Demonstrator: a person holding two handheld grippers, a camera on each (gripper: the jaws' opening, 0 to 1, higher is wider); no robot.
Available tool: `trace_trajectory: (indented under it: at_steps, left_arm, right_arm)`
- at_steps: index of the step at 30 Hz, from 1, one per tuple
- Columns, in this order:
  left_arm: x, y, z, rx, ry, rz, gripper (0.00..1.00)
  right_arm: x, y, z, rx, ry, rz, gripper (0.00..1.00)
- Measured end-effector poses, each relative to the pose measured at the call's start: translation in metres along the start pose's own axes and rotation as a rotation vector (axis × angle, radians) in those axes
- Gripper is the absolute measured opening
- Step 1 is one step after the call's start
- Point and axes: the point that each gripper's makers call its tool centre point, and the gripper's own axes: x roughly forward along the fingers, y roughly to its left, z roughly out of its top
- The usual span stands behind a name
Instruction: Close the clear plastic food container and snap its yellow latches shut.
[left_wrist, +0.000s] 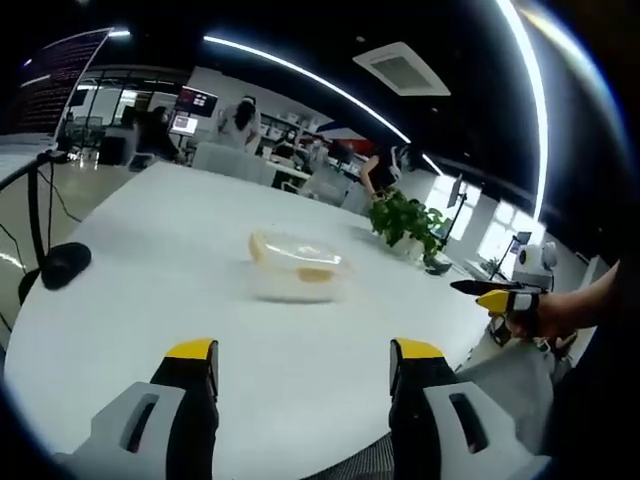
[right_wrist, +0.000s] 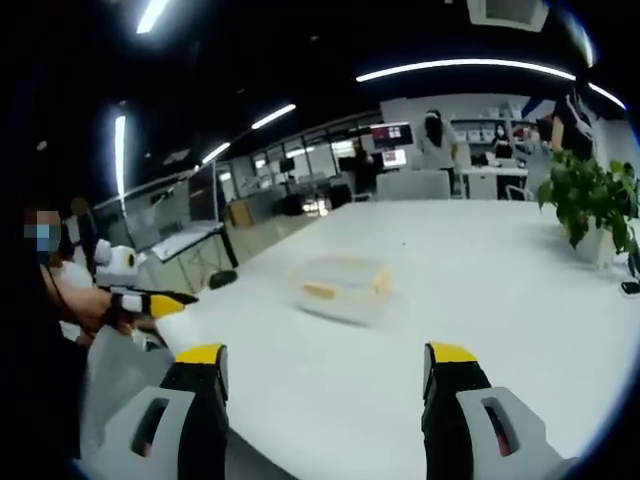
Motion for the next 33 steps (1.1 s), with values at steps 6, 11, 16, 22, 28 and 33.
trace_trajectory:
  at_steps: [6,11,16,22,28,33]
  left_arm:
    - [0.002,-0.012,-0.005,0.009,-0.009,-0.011,0.68]
    - [0.008,-0.028,-0.01,0.1,-0.002,-0.038,0.66]
    - [0.009,-0.025,-0.015,0.13,0.0,-0.024,0.61]
    - [0.012,-0.02,-0.023,0.158,0.013,-0.005,0.59]
    - [0.013,-0.022,-0.027,0.193,0.035,-0.014,0.57]
    - [0.012,-0.019,-0.025,0.203,0.037,0.002,0.57]
  right_arm:
    - [0.002,0.016,-0.005,-0.086,-0.007,0.035,0.8]
    - [0.006,0.028,-0.007,-0.127,-0.022,0.062,0.82]
    - [0.007,0.027,-0.012,-0.091,-0.006,0.079,0.82]
    - [0.006,0.031,-0.015,-0.069,-0.004,0.084,0.83]
    - [0.009,0.038,-0.02,-0.087,0.01,0.102,0.83]
    - [0.009,0.044,-0.023,-0.086,0.026,0.134,0.82]
